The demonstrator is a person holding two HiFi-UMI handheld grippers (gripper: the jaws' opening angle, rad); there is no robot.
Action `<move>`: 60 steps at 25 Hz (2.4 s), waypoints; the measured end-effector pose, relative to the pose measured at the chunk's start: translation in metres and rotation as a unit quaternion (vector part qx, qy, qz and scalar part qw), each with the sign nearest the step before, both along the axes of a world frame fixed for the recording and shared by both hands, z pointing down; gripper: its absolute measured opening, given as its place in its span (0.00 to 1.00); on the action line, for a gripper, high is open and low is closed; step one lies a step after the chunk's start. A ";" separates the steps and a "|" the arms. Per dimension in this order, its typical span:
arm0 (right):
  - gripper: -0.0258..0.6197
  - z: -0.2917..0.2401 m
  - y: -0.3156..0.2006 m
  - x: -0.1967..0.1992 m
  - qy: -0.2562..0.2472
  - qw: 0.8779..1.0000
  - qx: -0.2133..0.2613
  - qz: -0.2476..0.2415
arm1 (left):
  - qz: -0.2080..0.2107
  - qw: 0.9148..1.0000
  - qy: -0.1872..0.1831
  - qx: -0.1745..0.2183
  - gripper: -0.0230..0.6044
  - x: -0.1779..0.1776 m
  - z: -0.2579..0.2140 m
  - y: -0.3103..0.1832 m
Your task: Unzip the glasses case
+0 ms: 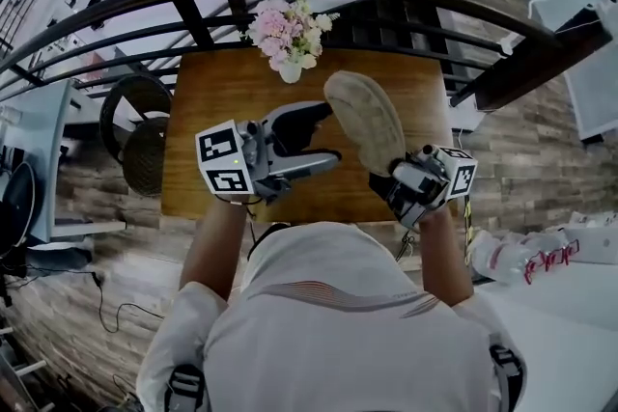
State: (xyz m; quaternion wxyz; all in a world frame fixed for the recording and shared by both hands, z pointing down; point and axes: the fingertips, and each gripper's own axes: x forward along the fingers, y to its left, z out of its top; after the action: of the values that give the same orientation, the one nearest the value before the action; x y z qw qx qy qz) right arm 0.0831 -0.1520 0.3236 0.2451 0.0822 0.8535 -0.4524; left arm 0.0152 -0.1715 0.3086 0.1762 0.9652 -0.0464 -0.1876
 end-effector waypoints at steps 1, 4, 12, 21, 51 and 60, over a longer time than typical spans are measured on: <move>0.66 -0.002 0.004 -0.003 -0.011 1.000 -0.005 -0.017 | 0.011 1.000 0.006 0.003 0.56 0.002 -0.005 0.001; 0.66 -0.004 0.012 -0.012 -0.038 0.997 -0.025 -0.066 | 0.044 0.999 0.015 0.017 0.56 0.010 -0.016 0.007; 0.66 -0.006 0.023 -0.024 -0.067 0.985 -0.043 -0.156 | 0.092 0.995 0.014 0.021 0.57 0.027 -0.022 0.014; 0.65 0.005 0.040 -0.037 -0.038 0.970 -0.055 -0.233 | 0.164 0.985 0.030 0.035 0.57 0.038 -0.027 0.037; 0.42 0.015 -0.031 -0.019 0.512 0.721 0.391 0.257 | -0.139 0.977 0.002 -0.161 0.52 0.006 -0.025 -0.076; 0.32 0.039 -0.040 -0.028 0.607 0.591 0.467 0.253 | -0.164 0.959 0.000 -0.233 0.52 0.006 -0.002 -0.094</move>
State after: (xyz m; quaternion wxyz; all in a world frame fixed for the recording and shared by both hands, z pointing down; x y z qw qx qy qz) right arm 0.0551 -0.1919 0.3628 -0.2976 -0.3274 0.8852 0.1438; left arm 0.0210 -0.2652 0.3069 0.3632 0.8765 -0.2463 -0.1980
